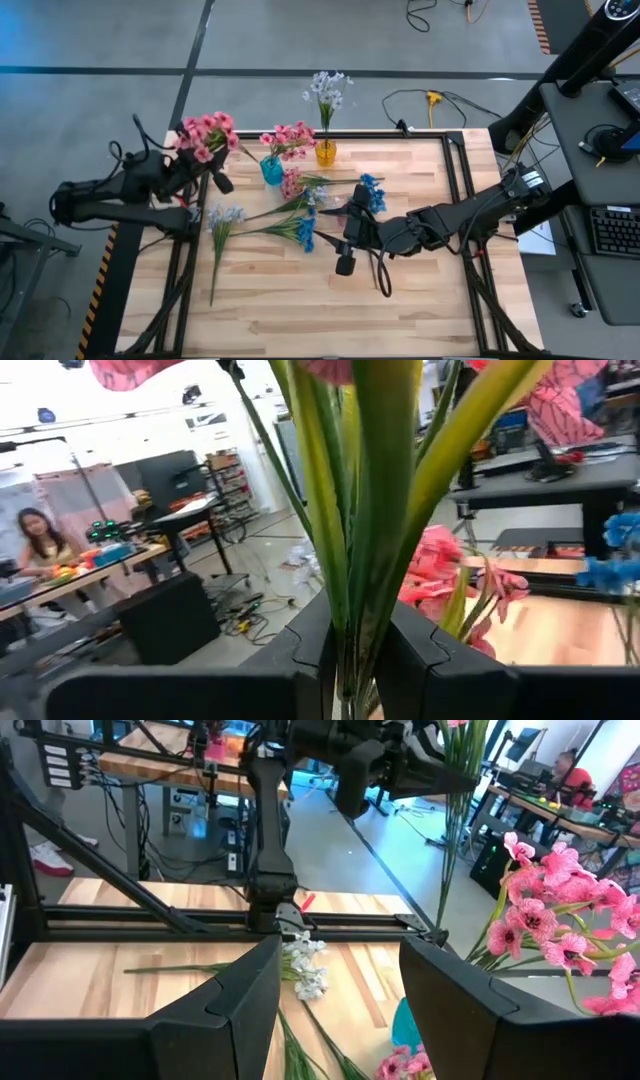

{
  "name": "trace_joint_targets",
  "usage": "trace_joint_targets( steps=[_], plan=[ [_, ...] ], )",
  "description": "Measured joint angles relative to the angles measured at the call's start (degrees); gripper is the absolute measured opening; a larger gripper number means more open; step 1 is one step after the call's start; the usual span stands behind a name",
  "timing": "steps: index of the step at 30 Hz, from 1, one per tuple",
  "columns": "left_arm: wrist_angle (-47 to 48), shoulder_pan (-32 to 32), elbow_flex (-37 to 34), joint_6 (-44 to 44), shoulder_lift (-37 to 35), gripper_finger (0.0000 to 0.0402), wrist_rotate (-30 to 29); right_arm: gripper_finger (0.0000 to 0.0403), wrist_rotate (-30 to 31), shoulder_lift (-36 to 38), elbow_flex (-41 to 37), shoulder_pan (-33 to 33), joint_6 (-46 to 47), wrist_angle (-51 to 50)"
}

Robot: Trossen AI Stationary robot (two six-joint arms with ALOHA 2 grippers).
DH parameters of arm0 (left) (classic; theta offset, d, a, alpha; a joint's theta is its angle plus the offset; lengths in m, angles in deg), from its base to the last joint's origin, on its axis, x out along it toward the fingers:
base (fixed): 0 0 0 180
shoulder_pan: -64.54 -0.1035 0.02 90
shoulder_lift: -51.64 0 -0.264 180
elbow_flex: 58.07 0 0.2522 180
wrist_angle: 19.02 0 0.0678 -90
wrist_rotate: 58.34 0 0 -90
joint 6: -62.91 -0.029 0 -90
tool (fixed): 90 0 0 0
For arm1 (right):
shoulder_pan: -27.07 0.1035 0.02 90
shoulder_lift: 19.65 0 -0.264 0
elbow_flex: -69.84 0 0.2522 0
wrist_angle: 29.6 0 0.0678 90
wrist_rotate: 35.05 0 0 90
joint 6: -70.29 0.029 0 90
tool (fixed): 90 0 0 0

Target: Sort flowers into vase by color

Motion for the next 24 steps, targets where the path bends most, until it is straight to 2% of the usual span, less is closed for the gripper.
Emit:
trace_joint_targets(
  steps=[4, 8, 13, 19, 24],
  plan=[
    [-0.1, -4.1, 0.0, 0.6, 0.1, 0.0036, 8.1, 0.0196, 0.0, 0.0, 0.0, -0.1, 0.0, 0.0],
    [0.4, -8.0, 0.0, 0.7, 0.3, 0.0036, 9.9, 0.0196, -0.1, 0.0, 0.0, -0.3, 0.0, 0.0],
    [0.3, -12.8, 0.0, 0.9, 0.5, 0.0036, 19.4, 0.0196, -0.1, 0.0, 0.0, -0.6, 0.0, 0.0],
    [0.5, -20.4, 0.2, 0.9, 2.0, 0.0036, 25.8, 0.0196, -0.1, 0.0, 0.0, -1.1, 0.3, 0.0],
    [0.7, -27.6, 1.6, 2.7, 4.7, 0.0036, 35.9, 0.0196, -0.1, 0.0, 0.0, -1.2, 0.5, 0.0]
  ],
)
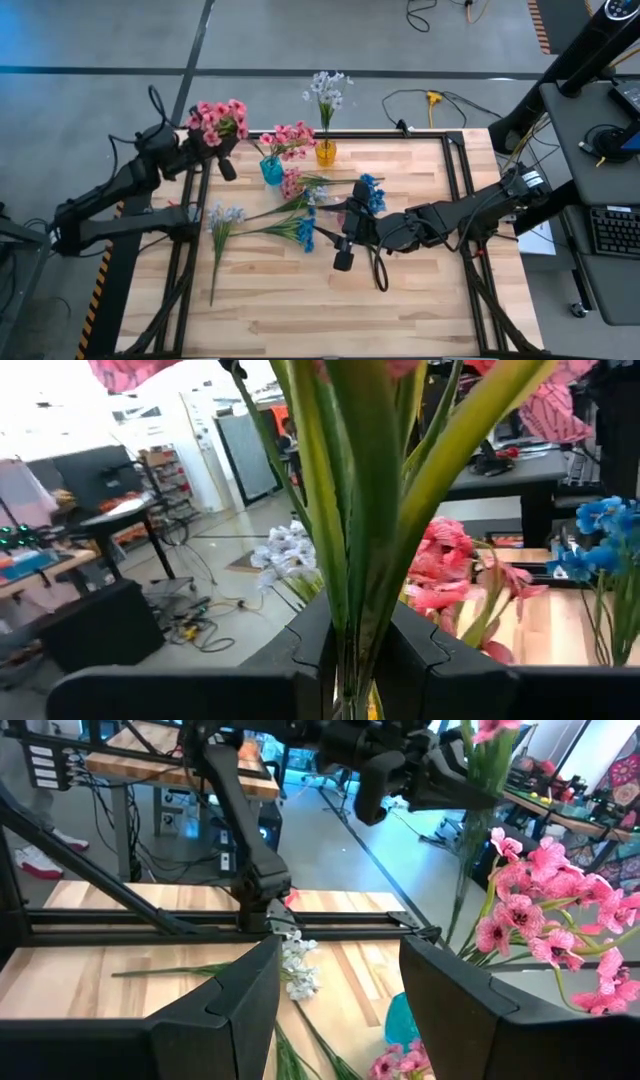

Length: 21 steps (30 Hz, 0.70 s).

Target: Sort flowers into vase by color

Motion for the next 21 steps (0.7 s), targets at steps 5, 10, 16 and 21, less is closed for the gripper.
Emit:
trace_joint_targets(
  steps=[5, 10, 16, 21],
  plan=[
    [-0.1, -4.9, 0.3, 0.7, 3.1, 0.0036, 4.2, 0.0196, 0.0, 0.0, 0.0, 0.0, 0.0, -0.2],
    [-0.4, -6.7, 0.3, 1.5, 5.2, 0.0036, 6.7, 0.0196, 0.0, 0.0, 0.0, 0.0, 0.0, -0.4],
    [-1.3, -6.7, 0.3, 2.3, 6.7, 0.0036, 6.8, 0.0196, 0.0, 0.0, 0.0, 0.0, 0.1, -0.4],
    [-1.2, -6.7, 0.3, 3.0, 8.0, 0.0036, 6.7, 0.0196, 0.0, 0.0, 0.0, 0.0, 0.1, -0.4]
  ],
)
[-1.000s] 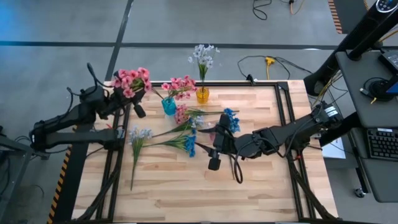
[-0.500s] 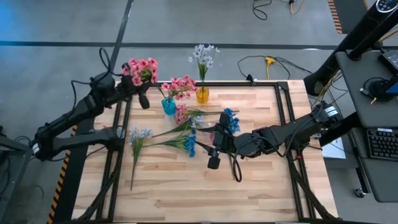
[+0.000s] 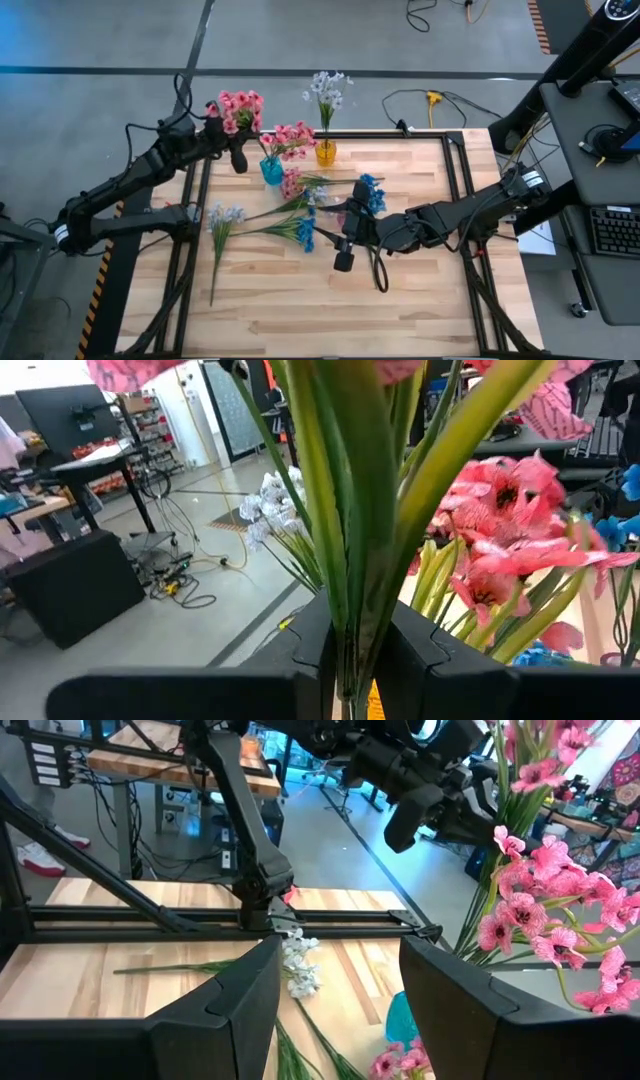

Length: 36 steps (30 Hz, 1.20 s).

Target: Sort flowers into vase by color

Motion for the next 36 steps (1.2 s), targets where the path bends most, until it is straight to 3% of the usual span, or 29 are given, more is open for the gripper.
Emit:
trace_joint_targets(
  steps=[20, 36],
  plan=[
    [1.7, 0.0, 0.0, 1.5, 0.1, 0.0040, -2.2, 0.0196, 0.0, 0.0, 0.0, 0.0, -0.1, 0.0],
    [5.3, 0.0, 0.0, 2.0, 0.0, 0.0112, -2.1, 0.0196, 0.0, 0.0, 0.0, 0.0, -0.1, 0.0]
  ],
)
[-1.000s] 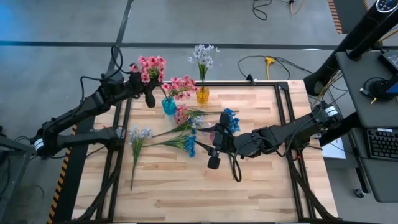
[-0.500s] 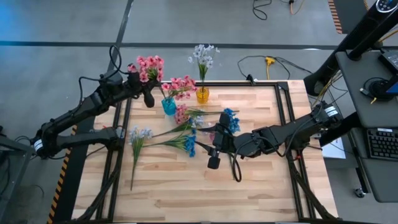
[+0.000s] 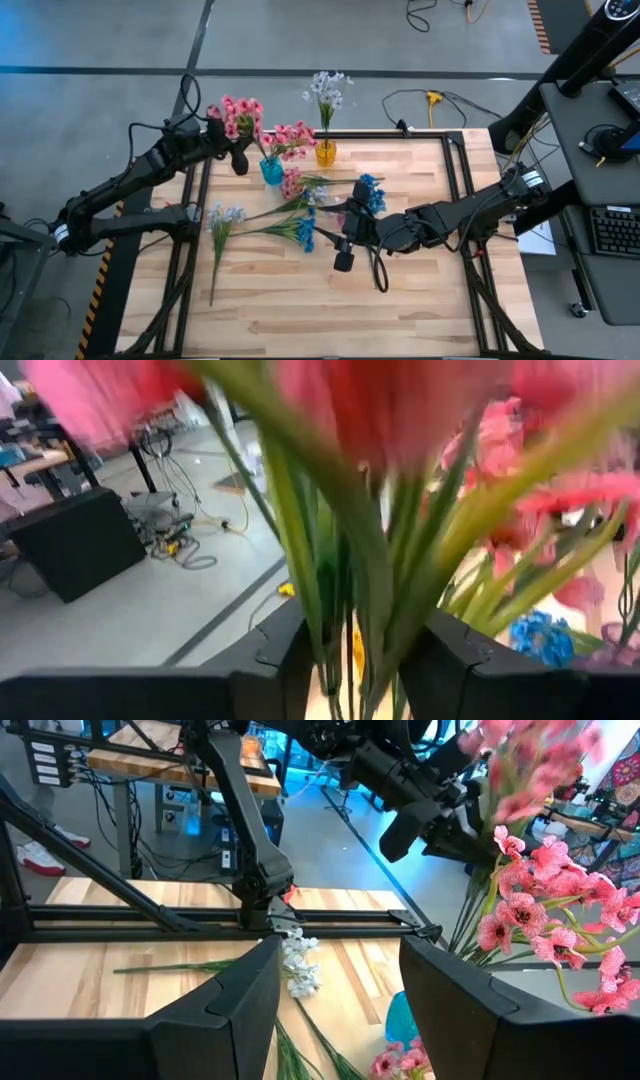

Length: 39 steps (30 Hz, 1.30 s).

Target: Sort flowers into vase by color

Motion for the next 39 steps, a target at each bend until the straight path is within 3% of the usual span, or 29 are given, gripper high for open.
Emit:
trace_joint_targets(
  steps=[14, 24, 34, 39],
  plan=[
    [8.9, 0.0, 0.0, 1.9, -2.2, 0.0227, 0.2, 0.0196, 0.0, 0.0, 0.0, 0.0, 0.3, 0.0],
    [15.7, 0.0, 0.0, 5.0, -4.0, 0.0266, 0.2, 0.0196, 0.0, 0.0, 0.0, 0.0, 0.4, 0.0],
    [21.2, 0.0, 0.0, 5.5, -5.1, 0.0356, -0.1, 0.0196, 0.0, 0.0, 0.0, 0.0, 0.4, 0.0],
    [25.8, 0.0, 0.0, 8.4, -7.0, 0.0366, -0.1, 0.0196, 0.0, 0.0, 0.0, 0.0, 0.4, 0.0]
  ],
)
